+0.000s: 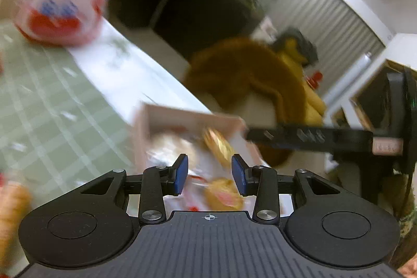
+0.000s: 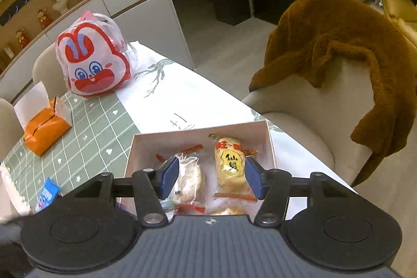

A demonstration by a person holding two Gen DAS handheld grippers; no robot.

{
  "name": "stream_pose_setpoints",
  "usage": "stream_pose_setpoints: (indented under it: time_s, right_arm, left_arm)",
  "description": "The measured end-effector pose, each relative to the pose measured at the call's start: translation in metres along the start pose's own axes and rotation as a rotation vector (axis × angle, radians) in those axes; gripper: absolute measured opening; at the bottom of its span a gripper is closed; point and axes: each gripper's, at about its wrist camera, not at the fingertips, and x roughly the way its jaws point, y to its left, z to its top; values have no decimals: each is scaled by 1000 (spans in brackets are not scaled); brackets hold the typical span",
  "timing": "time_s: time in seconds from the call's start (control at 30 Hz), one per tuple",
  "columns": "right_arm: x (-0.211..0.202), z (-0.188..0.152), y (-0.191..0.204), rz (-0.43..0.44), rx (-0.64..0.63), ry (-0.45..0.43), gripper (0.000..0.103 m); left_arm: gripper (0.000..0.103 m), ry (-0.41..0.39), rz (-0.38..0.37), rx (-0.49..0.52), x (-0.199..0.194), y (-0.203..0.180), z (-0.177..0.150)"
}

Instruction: Organize snacks

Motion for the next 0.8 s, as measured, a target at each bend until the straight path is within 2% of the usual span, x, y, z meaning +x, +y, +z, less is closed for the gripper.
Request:
stream_pose_setpoints:
  time_s: [0.07,0.17,0.27,0.33,0.43,0.6,0.7,0.8]
  right_arm:
    - [-10,-12,7,13,-61,-14,65]
    - [-23,-40,16,42,-123,0,68]
    - [-37,-77,27,98,-164,35,71]
    - [-41,-105,39,139,-206,69,71]
    - [-41,-145,59,181,-266,125,71]
    - [-45,-183,87,304,-296,203,71]
    - [-49,-196,106,336,-349,218,71]
    - [-50,-209,119,337,-401,229,72]
  left_arm:
    - [42,-34,83,-6,-23,18,-8]
    - [42,-84,227,-62,-56,55,-20]
    - [42,-148,379,-174,-86,105,-28]
    - [41,-152,435,-258,-105,137,-37]
    - [41,-108,429,-298,-112,155,-51]
    - [41,10,393,-187,-99,132,-83]
    - [40,69,424,-110,-83,117,-102]
    - [39,112,459,-77,-75,104,-116]
